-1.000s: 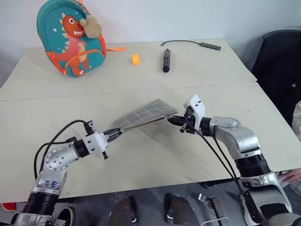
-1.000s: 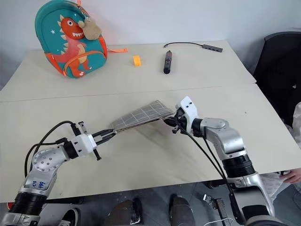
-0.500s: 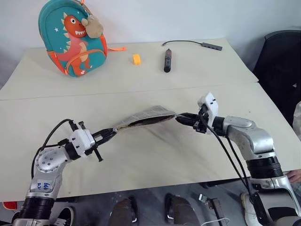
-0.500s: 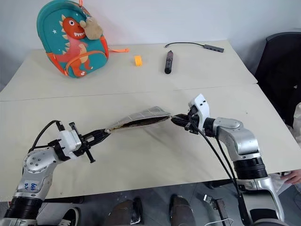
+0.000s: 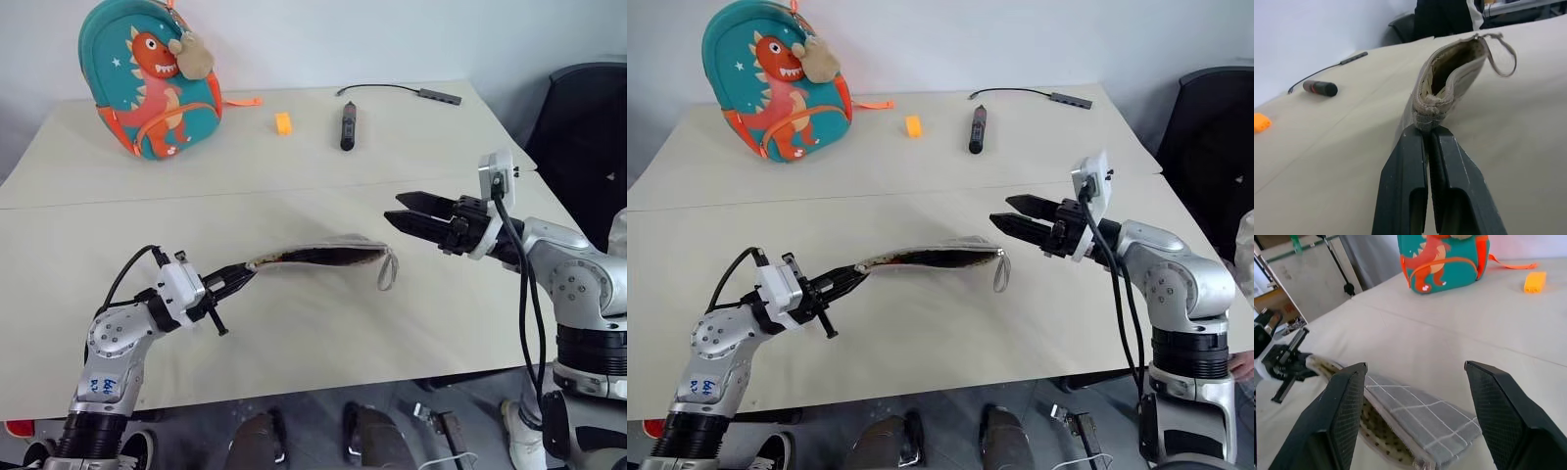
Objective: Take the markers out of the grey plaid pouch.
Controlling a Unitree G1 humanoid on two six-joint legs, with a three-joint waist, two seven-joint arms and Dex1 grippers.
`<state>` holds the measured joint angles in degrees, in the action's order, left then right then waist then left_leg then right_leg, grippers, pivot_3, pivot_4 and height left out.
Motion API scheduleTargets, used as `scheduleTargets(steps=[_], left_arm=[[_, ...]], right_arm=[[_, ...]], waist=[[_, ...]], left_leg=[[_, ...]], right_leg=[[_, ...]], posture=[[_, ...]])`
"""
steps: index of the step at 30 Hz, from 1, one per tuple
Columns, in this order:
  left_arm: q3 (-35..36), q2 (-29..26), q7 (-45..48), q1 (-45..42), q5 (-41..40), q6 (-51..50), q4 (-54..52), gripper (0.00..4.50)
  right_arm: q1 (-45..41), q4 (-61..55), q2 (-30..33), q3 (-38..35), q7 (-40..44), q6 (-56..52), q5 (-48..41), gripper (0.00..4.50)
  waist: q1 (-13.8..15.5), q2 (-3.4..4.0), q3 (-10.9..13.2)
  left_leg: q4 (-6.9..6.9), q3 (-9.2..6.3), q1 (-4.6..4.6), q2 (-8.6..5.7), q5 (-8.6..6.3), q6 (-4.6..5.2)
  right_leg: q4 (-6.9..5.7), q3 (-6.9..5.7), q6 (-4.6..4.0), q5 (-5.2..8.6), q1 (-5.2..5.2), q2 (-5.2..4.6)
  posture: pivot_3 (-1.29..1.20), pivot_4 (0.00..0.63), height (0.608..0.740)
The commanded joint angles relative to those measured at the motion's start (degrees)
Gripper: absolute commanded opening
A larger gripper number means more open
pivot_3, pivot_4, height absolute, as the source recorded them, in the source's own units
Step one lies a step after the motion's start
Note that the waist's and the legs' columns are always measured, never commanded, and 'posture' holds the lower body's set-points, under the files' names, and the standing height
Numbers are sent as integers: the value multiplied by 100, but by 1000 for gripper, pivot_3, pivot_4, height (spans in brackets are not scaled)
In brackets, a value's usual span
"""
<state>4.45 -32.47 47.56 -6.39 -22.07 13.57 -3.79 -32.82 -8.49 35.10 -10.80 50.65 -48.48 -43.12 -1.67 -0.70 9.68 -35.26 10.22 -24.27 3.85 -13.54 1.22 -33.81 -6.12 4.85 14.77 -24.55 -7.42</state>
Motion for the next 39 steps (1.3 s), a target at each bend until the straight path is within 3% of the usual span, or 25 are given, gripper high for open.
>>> scheduleTargets(steps=[1,3,6,10,14,22,32,35,39], left_arm=[[-52,-28,-90,-171,-95,-548,-430,0],[-131,-21,-104,-248,-4,-721,-550,0],[-212,60,-297,-371,224,-884,-600,0],[-259,145,-384,-374,399,-856,-664,0],[-156,170,-489,-320,415,-944,-694,0],[-191,226,-528,-404,476,-950,-707,0],[-570,401,-429,-462,472,-1147,-973,0],[-690,471,-320,-504,388,-1246,-1026,0],[-749,614,-288,-529,285,-1306,-1103,0]], right_arm=[[-97,-1036,-131,639,-123,559,387,3328],[-129,-1353,-443,873,-337,717,435,3328],[-47,-1410,-578,1296,-465,1324,1082,2745],[147,-1306,-398,1937,-297,2173,2016,1394],[299,-1133,-303,2014,-130,2722,2356,26],[334,-652,91,2243,178,3430,3150,26],[-163,95,243,2730,-275,4275,4931,26],[-439,84,266,3070,-337,4079,5670,26],[-619,-35,-6,3219,-182,3454,5819,185]], waist=[[-6,0,0],[-5,0,0],[8,0,0],[22,-2,-1],[18,-4,-1],[9,-6,0],[9,-6,0],[0,-6,1],[0,-6,1]], left_leg=[[0,0,0,1,0,0],[0,-1,1,10,1,-4],[0,-2,1,12,3,-8],[-1,-1,0,-11,0,2],[-1,3,-2,-16,-4,9],[-14,1,0,-6,-2,7],[-20,3,-1,-7,-1,5],[-27,3,-1,-5,-1,4],[-36,2,-1,-2,-1,5]], right_leg=[[-1,0,0,0,-1,1],[-2,-1,0,0,-1,2],[-4,-3,0,0,-1,23],[0,-3,2,-1,2,3],[6,-3,5,-3,4,-2],[-1,-4,8,-5,5,6],[-3,-3,8,-5,4,4],[-9,-2,8,-5,3,5],[-16,-2,8,-5,4,5]], posture=[[0,150,740],[0,150,740],[0,150,740],[0,150,740],[0,150,740],[0,150,740],[0,150,740],[0,150,740],[0,150,740]])
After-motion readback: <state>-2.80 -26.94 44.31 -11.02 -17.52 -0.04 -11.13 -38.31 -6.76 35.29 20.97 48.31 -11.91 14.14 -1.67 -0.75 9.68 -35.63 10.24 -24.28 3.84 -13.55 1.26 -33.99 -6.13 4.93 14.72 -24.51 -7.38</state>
